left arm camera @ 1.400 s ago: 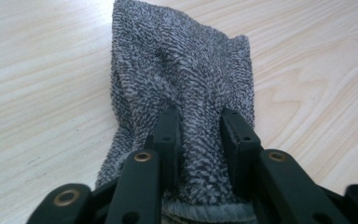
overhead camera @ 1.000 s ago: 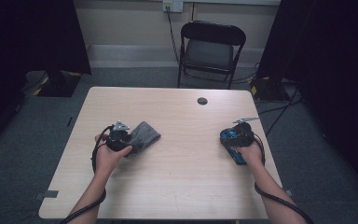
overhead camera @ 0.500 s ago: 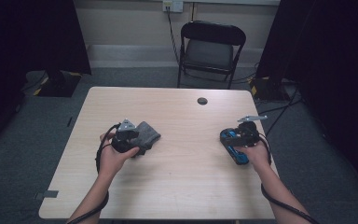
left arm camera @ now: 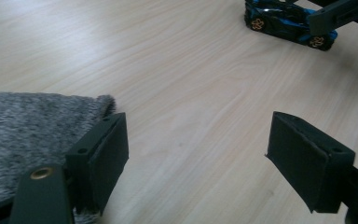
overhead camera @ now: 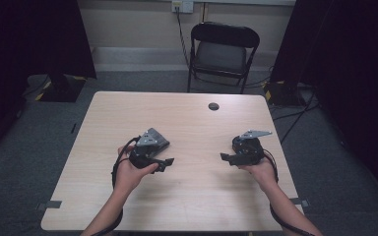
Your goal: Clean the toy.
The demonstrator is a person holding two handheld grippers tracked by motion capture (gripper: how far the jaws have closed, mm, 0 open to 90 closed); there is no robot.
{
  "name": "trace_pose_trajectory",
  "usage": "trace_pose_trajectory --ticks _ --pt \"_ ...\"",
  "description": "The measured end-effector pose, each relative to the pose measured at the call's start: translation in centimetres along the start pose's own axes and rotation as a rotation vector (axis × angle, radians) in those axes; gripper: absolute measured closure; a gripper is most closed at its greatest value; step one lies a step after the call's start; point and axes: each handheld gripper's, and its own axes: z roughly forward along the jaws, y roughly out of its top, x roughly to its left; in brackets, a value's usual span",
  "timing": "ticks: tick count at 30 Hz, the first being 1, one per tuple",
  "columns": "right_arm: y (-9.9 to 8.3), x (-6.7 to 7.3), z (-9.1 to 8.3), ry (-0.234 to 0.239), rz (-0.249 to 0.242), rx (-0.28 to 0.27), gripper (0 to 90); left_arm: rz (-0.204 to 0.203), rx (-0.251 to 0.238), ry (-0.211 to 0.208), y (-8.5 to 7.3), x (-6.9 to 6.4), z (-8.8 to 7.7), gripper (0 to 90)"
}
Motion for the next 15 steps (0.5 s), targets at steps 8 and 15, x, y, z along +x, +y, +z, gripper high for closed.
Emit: trace_pose_trajectory --ticks 8,15 --pt "-0.8 1.7 0.2 0.044 -0.035 0.006 13.8 0.023 0.024 -0.042 -0.7 -1.7 1.0 20.2" --pt "-1.5 3.1 0.3 0.065 -0.075 0.012 13.9 0.057 0.054 -0.078 -1.4 -3.2 2.1 19.9"
